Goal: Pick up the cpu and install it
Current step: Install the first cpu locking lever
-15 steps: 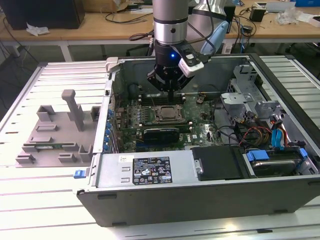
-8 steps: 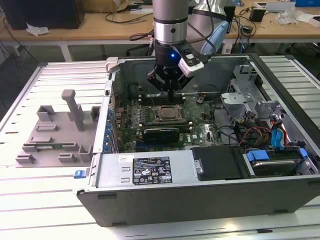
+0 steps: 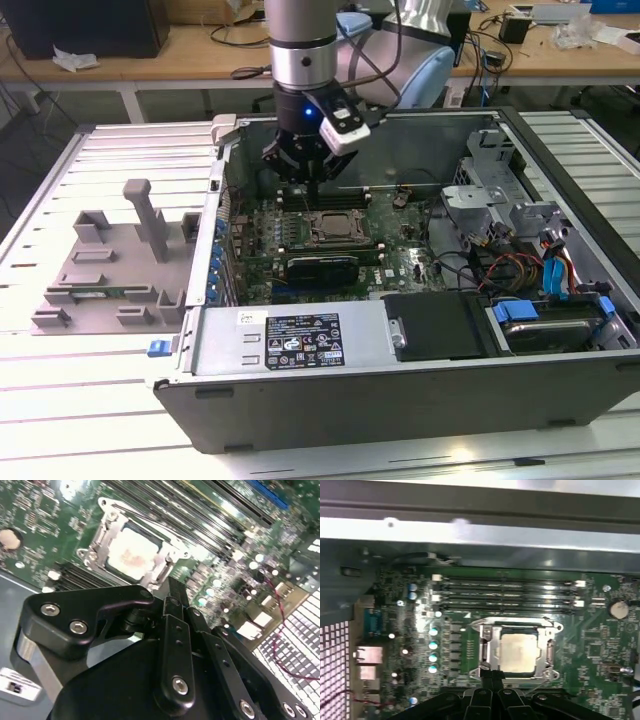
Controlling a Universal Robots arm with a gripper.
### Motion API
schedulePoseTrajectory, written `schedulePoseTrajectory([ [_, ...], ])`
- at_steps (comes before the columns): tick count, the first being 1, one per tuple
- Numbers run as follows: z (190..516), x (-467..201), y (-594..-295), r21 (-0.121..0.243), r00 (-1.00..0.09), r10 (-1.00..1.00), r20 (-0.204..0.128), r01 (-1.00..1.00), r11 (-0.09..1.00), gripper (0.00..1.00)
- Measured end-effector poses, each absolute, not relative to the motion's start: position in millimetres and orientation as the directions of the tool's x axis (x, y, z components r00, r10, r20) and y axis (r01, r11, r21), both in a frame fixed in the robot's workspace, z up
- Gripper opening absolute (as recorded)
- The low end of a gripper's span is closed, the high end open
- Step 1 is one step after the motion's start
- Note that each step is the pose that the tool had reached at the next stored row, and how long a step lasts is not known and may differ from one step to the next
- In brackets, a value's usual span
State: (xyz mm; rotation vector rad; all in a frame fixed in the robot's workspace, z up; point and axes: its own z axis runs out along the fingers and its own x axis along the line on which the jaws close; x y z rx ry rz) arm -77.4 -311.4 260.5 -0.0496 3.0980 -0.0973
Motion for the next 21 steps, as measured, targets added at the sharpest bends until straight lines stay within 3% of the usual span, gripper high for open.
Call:
schedulePoseTrajectory([
  [6,260.3,-104.2,-311.4,-0.056,-0.999,-0.033,-0.042,-0.031,0.998,0.11],
  [10,260.1,-107.9,-311.4,0.112,-0.999,-0.026,-0.047,-0.031,0.993,0.11],
  [13,259.7,-109.7,-311.4,0.157,-0.999,-0.023,-0.048,-0.031,0.987,0.11],
  [21,256.5,-71.3,-311.4,0.163,-0.999,-0.023,-0.048,-0.031,0.986,0.11],
])
